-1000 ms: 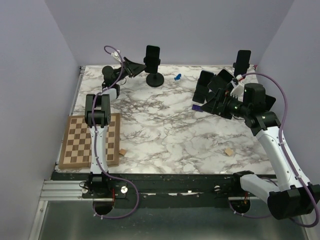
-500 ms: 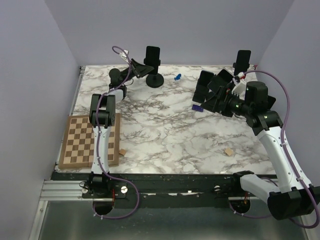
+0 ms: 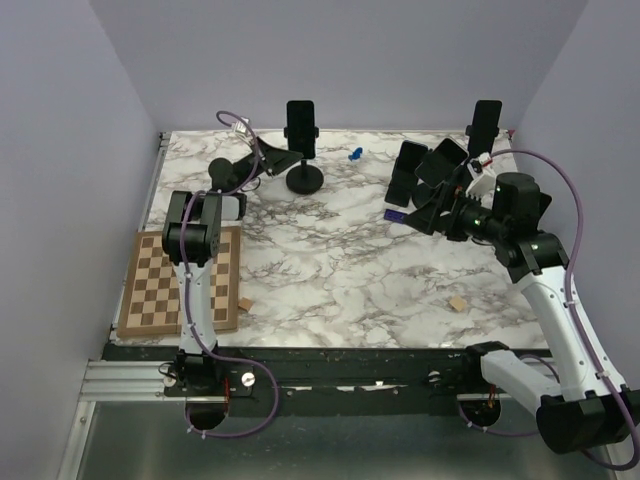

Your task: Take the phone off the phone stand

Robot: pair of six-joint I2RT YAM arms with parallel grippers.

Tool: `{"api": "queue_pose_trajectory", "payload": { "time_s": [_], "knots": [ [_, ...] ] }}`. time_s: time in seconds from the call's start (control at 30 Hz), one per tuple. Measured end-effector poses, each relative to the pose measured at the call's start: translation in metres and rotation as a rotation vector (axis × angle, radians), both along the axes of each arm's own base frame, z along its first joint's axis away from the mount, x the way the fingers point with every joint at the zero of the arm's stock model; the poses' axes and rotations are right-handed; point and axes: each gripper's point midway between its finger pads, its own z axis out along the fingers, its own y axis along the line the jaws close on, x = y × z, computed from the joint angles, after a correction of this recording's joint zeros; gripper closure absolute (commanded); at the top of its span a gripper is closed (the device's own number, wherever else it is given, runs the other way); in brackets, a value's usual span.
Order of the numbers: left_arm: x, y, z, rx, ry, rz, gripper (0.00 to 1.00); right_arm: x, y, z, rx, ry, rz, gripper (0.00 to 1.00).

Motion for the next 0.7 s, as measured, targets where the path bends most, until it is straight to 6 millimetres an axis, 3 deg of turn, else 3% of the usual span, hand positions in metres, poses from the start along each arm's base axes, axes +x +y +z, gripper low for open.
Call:
{"api": "queue_pose_trajectory", "payload": {
  "time_s": [0.17,0.37,0.53,0.6,0.7],
  "knots": [
    [-0.041,-0.003,0.005,0.013,0.041,-0.012,1.0,-0.004,-0.001,-0.008,-0.002,0.014,0.0,0.0],
    [-0.087,-0.015,-0.007,0.044,0.072,-0.019,1.0,-0.008,-0.001,-0.013,-0.004,0.02,-0.004,0.0],
    [-0.158,-0.033,-0.013,0.083,0.078,-0.039,1.0,-0.008,0.005,-0.019,-0.017,0.047,-0.022,0.0],
    [-0.196,-0.039,-0.017,0.098,0.075,-0.06,1.0,-0.012,0.017,-0.025,-0.037,0.067,-0.009,0.0],
    [-0.233,-0.04,-0.021,0.114,0.073,-0.077,1.0,-0.021,0.045,-0.043,-0.11,0.134,0.027,0.0]
  ]
}}
